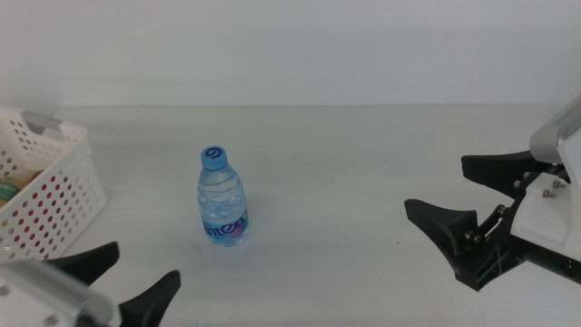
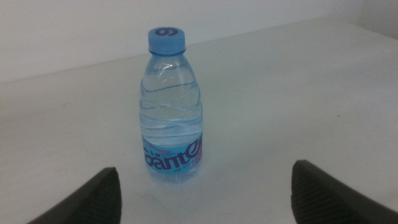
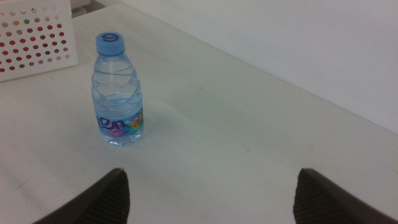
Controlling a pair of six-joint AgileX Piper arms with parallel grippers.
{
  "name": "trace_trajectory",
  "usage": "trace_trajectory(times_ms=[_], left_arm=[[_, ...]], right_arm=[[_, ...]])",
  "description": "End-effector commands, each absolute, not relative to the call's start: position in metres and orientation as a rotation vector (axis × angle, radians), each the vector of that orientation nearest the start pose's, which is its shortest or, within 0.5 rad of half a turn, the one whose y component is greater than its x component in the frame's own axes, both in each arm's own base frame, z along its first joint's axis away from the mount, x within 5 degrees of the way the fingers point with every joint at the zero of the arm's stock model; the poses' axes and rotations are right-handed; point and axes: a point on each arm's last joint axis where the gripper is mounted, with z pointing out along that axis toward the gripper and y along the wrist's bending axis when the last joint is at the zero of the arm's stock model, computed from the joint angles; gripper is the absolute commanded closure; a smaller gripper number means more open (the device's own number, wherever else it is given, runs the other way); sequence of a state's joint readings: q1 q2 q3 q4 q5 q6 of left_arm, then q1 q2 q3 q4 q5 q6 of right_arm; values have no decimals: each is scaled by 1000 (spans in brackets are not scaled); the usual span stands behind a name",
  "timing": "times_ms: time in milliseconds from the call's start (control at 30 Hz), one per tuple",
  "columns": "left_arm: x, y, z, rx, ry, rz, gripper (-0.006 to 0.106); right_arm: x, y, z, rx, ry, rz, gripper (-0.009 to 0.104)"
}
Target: Use arms to grab the bottles and put them into the dustbin to the left of the table.
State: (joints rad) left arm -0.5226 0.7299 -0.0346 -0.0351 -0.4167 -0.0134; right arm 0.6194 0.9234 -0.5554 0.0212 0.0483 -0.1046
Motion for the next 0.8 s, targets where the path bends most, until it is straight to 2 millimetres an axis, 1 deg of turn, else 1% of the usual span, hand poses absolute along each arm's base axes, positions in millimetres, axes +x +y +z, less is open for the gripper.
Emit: trace_trajectory(times_ms=[0, 133, 267, 467, 767], left_arm=[[122, -67, 213, 357, 1637, -427, 10], [142, -79, 210, 357, 1654, -419, 10], [162, -89, 206, 311, 1637, -450, 10], [193, -106, 190, 291, 1654, -449, 10], [220, -118, 177, 243, 1638, -444, 10]], right_arm=[[158, 114, 311, -637, 1686, 374, 24], [158, 114, 311, -637, 1686, 374, 24], [158, 114, 311, -637, 1686, 374, 24], [158, 114, 311, -637, 1686, 374, 24], [158, 114, 311, -637, 1686, 374, 24]])
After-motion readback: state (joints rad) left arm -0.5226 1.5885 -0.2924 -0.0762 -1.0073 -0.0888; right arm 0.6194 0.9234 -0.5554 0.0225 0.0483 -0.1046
